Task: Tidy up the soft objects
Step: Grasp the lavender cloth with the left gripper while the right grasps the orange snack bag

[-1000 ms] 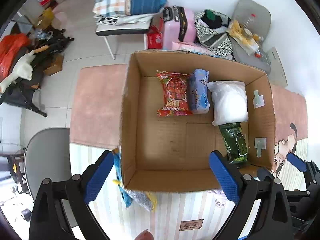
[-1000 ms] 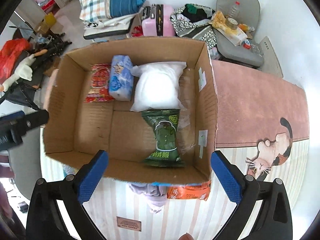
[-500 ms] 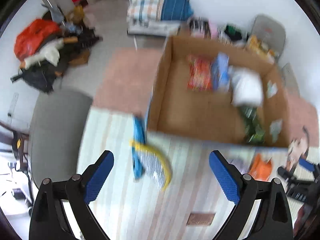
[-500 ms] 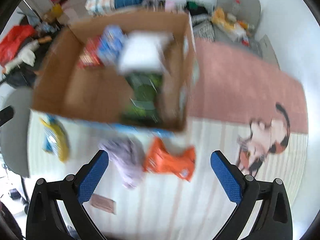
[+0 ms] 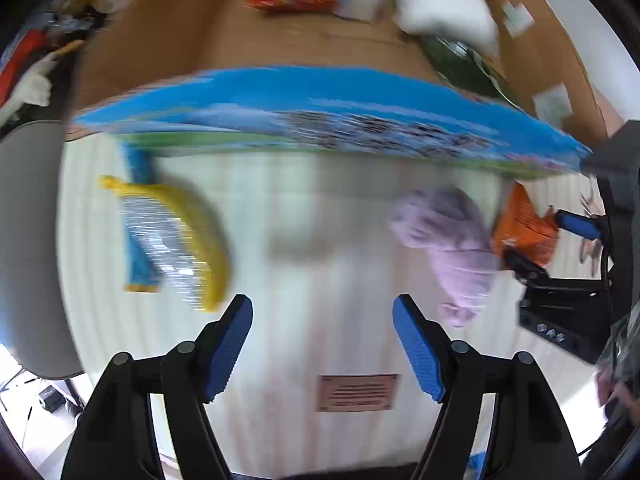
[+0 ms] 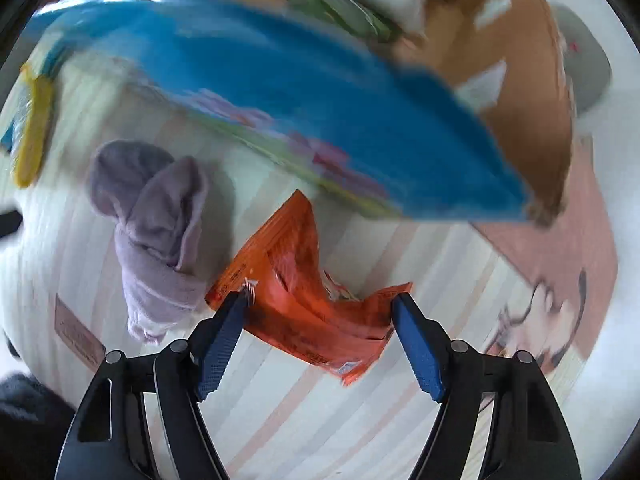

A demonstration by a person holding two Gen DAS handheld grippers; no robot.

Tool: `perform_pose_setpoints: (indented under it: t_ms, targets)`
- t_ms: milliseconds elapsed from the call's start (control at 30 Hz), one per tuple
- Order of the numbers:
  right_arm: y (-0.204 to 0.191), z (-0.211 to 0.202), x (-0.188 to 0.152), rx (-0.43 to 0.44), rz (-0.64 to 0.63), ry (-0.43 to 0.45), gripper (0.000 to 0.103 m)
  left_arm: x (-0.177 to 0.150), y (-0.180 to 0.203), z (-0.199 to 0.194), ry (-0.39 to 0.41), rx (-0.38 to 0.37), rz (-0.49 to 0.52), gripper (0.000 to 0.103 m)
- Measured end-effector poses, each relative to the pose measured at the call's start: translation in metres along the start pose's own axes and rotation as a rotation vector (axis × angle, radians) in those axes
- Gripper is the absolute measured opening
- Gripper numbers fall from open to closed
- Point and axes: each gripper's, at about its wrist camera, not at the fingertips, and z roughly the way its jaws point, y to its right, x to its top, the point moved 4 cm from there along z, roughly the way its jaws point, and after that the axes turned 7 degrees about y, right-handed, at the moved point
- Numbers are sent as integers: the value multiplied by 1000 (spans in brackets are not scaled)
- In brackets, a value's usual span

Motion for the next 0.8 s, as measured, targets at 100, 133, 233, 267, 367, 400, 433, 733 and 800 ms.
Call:
perform_pose_setpoints:
  t_ms: [100, 133, 233, 267, 367, 400, 433, 733, 800]
  targets:
    - [9, -1, -9, 112, 172, -61, 72, 6, 18, 9, -20, -28, 12, 71]
    - [13, 1, -17, 202, 273, -106, 72, 8, 23, 11, -27, -38, 11, 71]
    - [22, -1, -28, 356, 416, -123, 72, 17, 36, 20, -49, -68, 11, 72]
    - [25, -2, -31, 343, 426, -118, 72, 20, 42, 25, -59, -63, 24, 72]
    - [28, -7, -34, 268, 357, -70, 74, 27, 53, 40, -87, -64, 52, 74]
    - [26, -8, -35, 258, 333, -63, 74, 29, 58, 45, -98, -79, 54, 74]
    - [21, -10, -34, 245, 280, -48, 74, 31, 62, 48, -108, -89, 56, 74]
    - [-12, -22, -46, 97, -90, 39, 75, 31, 81, 68, -121, -54, 147, 47]
    - [-16, -19, -50, 87, -129, 37, 75, 20, 68, 67, -133, -35, 136, 40]
